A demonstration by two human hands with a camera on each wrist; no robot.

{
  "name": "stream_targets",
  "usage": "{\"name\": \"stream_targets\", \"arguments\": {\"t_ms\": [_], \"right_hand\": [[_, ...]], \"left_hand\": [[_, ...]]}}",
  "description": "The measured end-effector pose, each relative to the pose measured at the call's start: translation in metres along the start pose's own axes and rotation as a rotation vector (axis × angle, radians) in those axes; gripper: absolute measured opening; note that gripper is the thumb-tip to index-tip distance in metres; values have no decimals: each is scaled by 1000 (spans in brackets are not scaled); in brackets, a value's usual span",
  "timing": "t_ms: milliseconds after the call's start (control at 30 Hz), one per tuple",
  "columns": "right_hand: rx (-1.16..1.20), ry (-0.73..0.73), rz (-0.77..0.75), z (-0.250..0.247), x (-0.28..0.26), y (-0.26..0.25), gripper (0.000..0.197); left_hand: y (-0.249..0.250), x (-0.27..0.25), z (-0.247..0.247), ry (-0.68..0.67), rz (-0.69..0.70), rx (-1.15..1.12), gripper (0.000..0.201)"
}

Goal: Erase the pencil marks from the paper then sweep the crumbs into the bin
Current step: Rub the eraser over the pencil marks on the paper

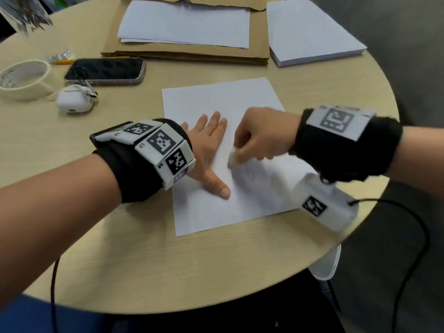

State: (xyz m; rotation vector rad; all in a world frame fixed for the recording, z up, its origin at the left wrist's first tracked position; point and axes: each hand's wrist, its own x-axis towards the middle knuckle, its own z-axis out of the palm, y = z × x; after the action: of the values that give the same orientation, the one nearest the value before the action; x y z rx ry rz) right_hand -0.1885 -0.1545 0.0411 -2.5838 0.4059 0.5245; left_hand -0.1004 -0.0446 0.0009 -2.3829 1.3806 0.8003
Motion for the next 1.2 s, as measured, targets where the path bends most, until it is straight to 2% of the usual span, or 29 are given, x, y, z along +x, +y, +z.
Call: {"name": "stream_targets", "arguments": {"t_ms": [67, 133, 233, 300, 333, 467, 533, 633, 700, 733, 800, 867, 933, 1000, 1133, 1200], "right_hand": [[-35, 120, 23, -7, 12, 0, 11], [-76, 174, -13, 0, 11, -1, 12], [-94, 34, -105, 19, -12, -7, 27], [-33, -71, -84, 20, -19, -9, 29], [-15, -68, -54, 16, -16, -7, 28], [-59, 146, 52, -7, 9, -3, 12], [-92, 179, 25, -3, 9, -4, 13], [-91, 13, -72, 17, -11, -9, 27], [-54, -95, -81, 22, -20, -11, 28], [-33, -105, -61, 19, -19, -10, 27], [-14, -36, 0, 5, -6, -7, 19], [-41, 93, 55, -8, 9, -7, 9], [-60, 169, 70, -10, 18, -6, 14], [-115, 190, 31, -2, 13, -7, 10], [-126, 12, -78, 20, -16, -10, 21], [-88, -62, -84, 21, -22, -7, 20]], "left_hand": [[0, -1, 0, 6, 2, -3, 143], [0, -1, 1, 14, 2, -3, 143], [1, 0, 1, 11, -5, -8, 144], [1, 0, 1, 0, -12, -2, 145], [1, 0, 1, -5, -11, 2, 145], [1, -2, 0, 0, -5, 12, 143], [2, -1, 0, 5, -7, 16, 143], [1, 0, 1, 10, -6, 18, 146], [1, 1, 1, 8, -9, 20, 147], [1, 1, 2, 3, -6, 23, 147], [1, 1, 2, 4, 2, 26, 147], [0, 1, 1, 11, 6, 18, 146], [0, 0, 2, 11, 4, 19, 144], [0, 0, 3, 25, 5, 23, 144], [2, 1, 3, 27, -10, 15, 145], [3, 0, 2, 21, -14, 17, 144]]}}
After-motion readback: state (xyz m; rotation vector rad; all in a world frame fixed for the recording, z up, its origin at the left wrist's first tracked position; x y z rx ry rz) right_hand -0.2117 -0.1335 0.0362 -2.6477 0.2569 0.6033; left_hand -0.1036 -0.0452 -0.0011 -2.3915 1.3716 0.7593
